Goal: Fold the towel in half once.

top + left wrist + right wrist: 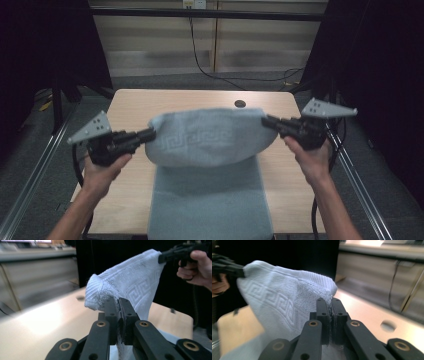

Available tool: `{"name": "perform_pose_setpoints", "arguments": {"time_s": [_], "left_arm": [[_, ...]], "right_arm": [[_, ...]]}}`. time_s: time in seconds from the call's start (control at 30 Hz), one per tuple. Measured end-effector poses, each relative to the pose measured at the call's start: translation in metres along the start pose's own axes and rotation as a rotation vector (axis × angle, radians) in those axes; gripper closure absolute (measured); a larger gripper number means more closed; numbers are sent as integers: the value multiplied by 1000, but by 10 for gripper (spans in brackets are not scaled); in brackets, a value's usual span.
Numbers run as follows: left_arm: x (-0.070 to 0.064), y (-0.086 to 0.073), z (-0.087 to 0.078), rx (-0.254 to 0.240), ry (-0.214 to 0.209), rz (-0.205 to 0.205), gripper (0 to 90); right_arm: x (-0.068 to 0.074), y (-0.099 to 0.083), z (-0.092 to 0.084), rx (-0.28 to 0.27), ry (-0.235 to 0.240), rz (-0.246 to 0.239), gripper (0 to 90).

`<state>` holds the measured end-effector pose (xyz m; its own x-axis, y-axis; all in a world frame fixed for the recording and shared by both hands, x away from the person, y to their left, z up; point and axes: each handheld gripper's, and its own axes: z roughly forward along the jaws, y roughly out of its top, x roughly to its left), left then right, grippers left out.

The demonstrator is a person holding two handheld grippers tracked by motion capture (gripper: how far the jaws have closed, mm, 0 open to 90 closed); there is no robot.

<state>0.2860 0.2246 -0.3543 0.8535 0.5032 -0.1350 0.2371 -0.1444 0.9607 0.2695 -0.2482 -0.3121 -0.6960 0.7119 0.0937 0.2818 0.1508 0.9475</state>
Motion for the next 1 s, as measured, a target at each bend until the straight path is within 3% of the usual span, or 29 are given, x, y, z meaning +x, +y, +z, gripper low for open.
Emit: {"name": "perform_pose_setpoints", "arguments": {"time_s": [0.1, 0.17, 0.27, 0.37, 0.47, 0.5, 0.53, 0.6, 0.7, 0.77, 0.8, 0.83, 0.9, 0.97, 1.0], "left_arm": [[-4, -32, 2, 58, -22, -50, 863], [-12, -48, -1, 94, -41, -48, 862], [-24, -68, -7, 125, -50, -46, 861], [-34, -88, -11, 153, -68, -65, 860], [-47, -107, -12, 213, -91, -73, 859], [-51, -111, -14, 245, -105, -59, 858], [-57, -116, -17, 249, -89, -56, 856], [-63, -125, -23, 252, -118, -91, 851], [-70, -138, -30, 301, -137, -102, 843], [-74, -141, -35, 302, -171, -112, 830], [-76, -140, -37, 301, -166, -94, 821], [-76, -138, -39, 281, -162, -104, 803], [-75, -133, -42, 227, -189, -121, 767], [-72, -129, -40, 226, -145, -114, 720], [-68, -126, -38, 224, -142, -122, 693]], "right_arm": [[11, -41, -2, 72, 22, 27, 871], [18, -69, -6, 110, 34, 51, 870], [24, -97, -15, 146, 15, 78, 868], [34, -124, -25, 164, 30, 110, 864], [45, -147, -32, 197, 45, 134, 858], [49, -152, -34, 213, 54, 122, 853], [53, -155, -36, 239, 49, 106, 845], [62, -159, -42, 271, 37, 87, 839], [73, -166, -50, 292, 95, 95, 819], [79, -170, -54, 312, 117, 83, 766], [82, -172, -58, 298, 105, 69, 740], [82, -173, -62, 283, 101, 61, 715], [76, -175, -65, 248, 98, 108, 653], [72, -174, -69, 221, 80, 116, 646], [71, -173, -70, 206, 73, 124, 642]]}}
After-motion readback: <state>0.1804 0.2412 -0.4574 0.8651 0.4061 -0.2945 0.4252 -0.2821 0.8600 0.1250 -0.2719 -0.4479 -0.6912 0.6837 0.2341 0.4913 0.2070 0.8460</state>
